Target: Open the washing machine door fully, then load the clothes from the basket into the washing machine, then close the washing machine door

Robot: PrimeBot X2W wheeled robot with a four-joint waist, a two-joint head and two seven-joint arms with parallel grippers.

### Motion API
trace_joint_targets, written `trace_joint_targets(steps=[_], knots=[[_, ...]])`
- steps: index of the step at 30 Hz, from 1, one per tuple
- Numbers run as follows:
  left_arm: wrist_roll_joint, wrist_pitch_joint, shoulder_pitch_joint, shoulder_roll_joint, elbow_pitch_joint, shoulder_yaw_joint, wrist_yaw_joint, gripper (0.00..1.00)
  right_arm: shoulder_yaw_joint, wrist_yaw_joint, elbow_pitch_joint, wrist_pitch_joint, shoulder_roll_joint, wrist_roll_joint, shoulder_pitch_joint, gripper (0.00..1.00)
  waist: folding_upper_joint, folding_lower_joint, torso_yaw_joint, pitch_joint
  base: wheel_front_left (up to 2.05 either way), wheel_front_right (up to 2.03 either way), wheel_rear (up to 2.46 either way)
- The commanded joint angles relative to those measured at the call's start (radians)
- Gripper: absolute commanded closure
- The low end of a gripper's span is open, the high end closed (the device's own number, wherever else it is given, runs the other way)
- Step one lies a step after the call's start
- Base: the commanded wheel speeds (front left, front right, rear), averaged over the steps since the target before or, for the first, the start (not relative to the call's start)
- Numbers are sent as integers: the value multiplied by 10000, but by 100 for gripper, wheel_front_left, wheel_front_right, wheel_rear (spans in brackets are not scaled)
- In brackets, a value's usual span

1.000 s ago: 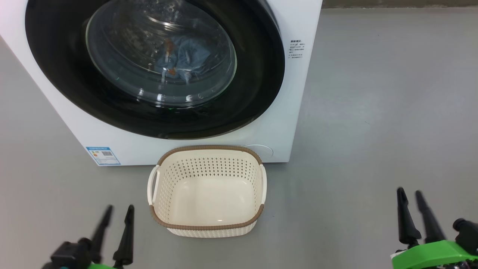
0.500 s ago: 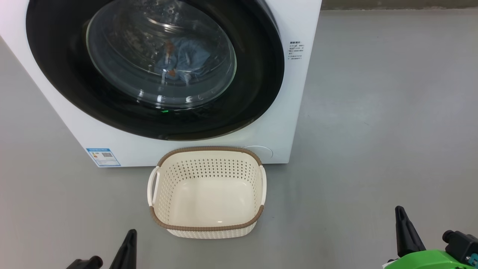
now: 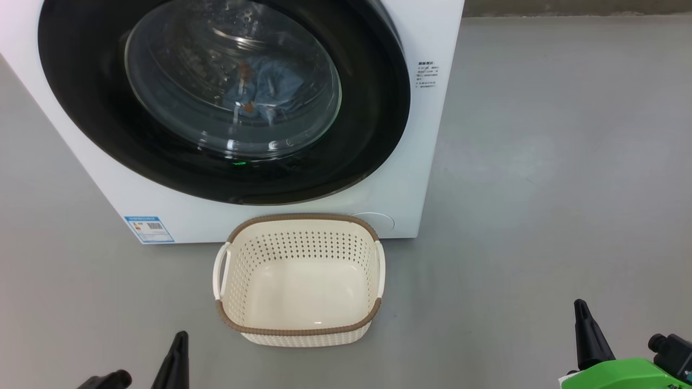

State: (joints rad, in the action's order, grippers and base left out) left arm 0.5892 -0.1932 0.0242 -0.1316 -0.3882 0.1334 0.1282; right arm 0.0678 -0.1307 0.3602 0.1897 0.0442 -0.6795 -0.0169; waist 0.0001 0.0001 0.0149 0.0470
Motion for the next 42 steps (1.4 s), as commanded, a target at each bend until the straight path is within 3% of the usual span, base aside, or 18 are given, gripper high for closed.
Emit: trace_joint_targets(steps=[1,42], knots=[[291,83,299,-48,329,-191,-8,100,24,0,-287,-60,122,-251,279,100,-1,-1,-2,-7,0,0,0],[4255,1231,540,259,733,-1053,6,100,204,0,-607,-1242,99,-3831,692,100,-1,-1,-60,-189,0,0,0]])
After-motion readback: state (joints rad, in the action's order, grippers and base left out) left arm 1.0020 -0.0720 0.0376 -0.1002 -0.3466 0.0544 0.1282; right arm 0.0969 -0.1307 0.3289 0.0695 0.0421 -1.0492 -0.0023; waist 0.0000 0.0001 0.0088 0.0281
